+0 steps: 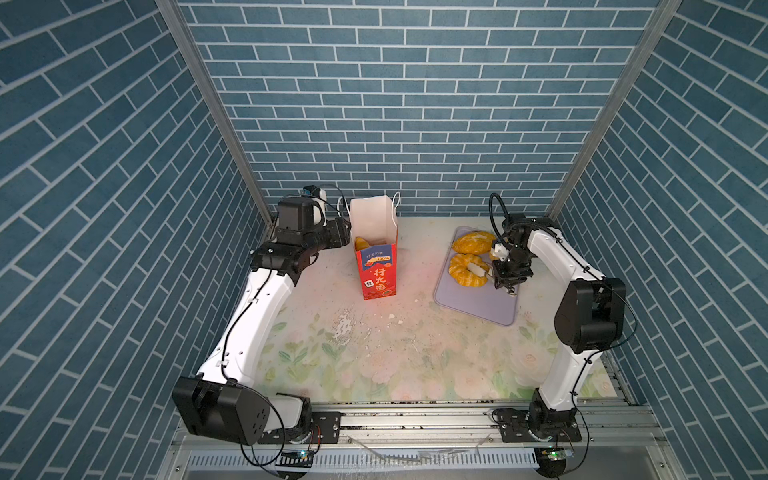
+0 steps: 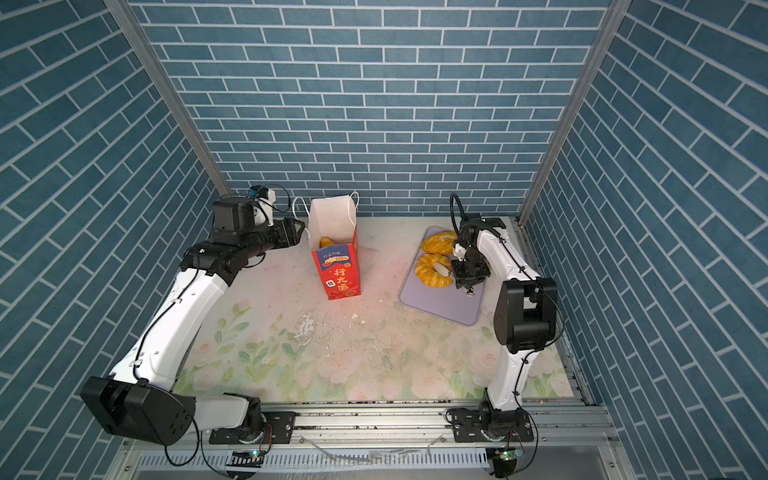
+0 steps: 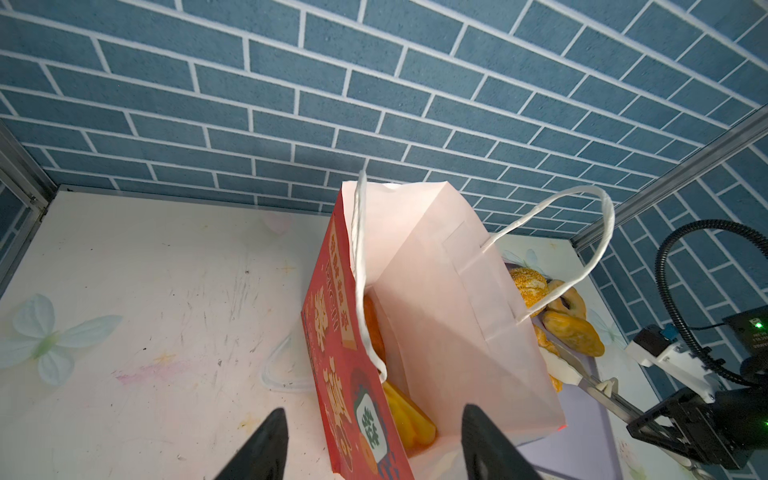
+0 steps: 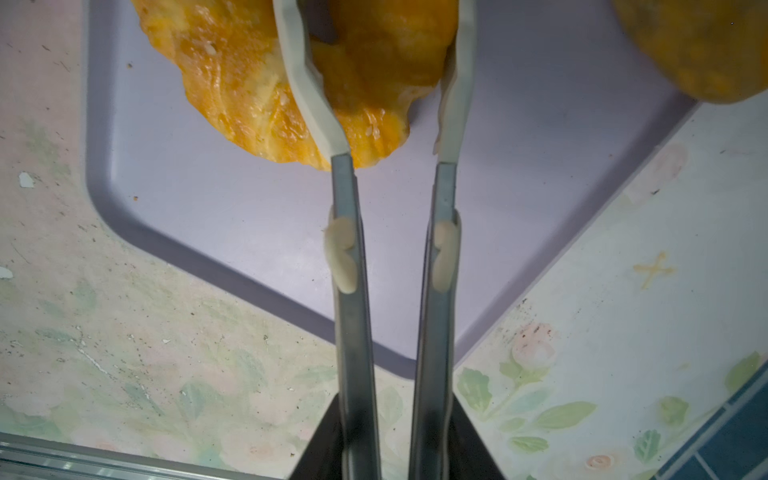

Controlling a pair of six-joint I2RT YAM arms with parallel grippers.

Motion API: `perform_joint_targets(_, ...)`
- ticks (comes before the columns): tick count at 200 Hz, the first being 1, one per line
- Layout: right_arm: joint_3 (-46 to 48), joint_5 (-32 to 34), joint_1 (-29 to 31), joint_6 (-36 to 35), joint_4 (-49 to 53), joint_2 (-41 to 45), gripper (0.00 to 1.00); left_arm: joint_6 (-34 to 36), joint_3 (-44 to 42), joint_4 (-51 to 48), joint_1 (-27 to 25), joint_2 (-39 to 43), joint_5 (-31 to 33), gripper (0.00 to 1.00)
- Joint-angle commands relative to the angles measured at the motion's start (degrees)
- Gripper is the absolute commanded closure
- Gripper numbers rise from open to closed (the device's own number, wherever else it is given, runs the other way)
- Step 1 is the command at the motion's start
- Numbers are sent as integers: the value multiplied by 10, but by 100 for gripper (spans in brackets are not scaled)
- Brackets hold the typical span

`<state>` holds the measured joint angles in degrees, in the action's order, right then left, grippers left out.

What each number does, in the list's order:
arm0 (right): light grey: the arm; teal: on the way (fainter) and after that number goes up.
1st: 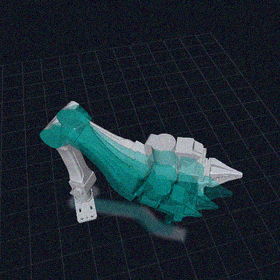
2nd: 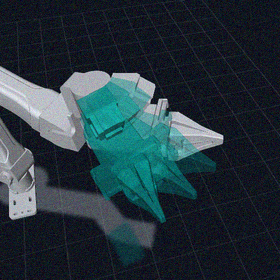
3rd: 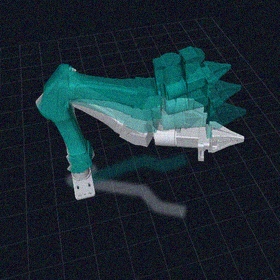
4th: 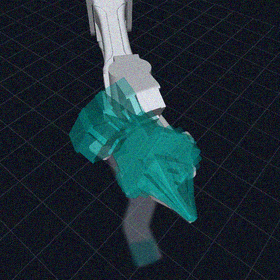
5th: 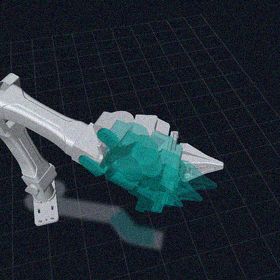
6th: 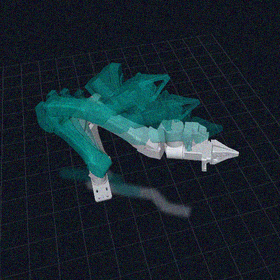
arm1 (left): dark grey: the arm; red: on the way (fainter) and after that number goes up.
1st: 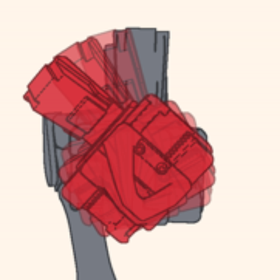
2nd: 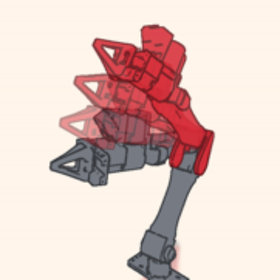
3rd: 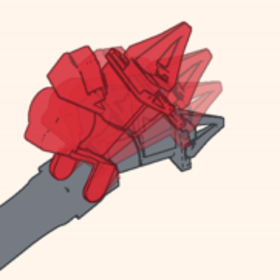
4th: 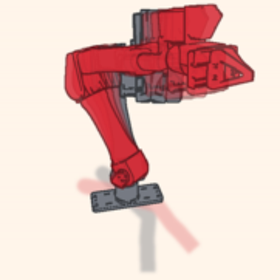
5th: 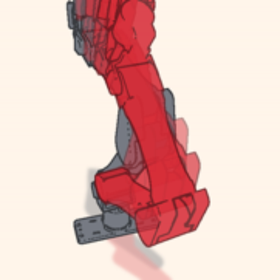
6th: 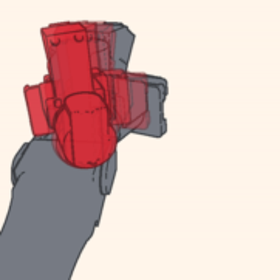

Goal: Place the fake bread into the paper bag
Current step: 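Lift the ring croissant off the tray with the right gripper's tongs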

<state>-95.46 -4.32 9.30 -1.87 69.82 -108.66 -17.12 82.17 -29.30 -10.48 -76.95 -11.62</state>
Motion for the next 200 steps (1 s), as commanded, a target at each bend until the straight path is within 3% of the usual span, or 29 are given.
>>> perform_joint_targets(1,7,-22,-2,-20,10,12,73,2,11,-3,-3,7,2,33)
perform_joint_targets(117,71,-11,-4,20,-15,163,91,3,6,5,-3,0,-2,33)
perform_joint_targets(200,46,-2,-3,38,-17,272,94,2,15,10,-3,-9,-16,33)
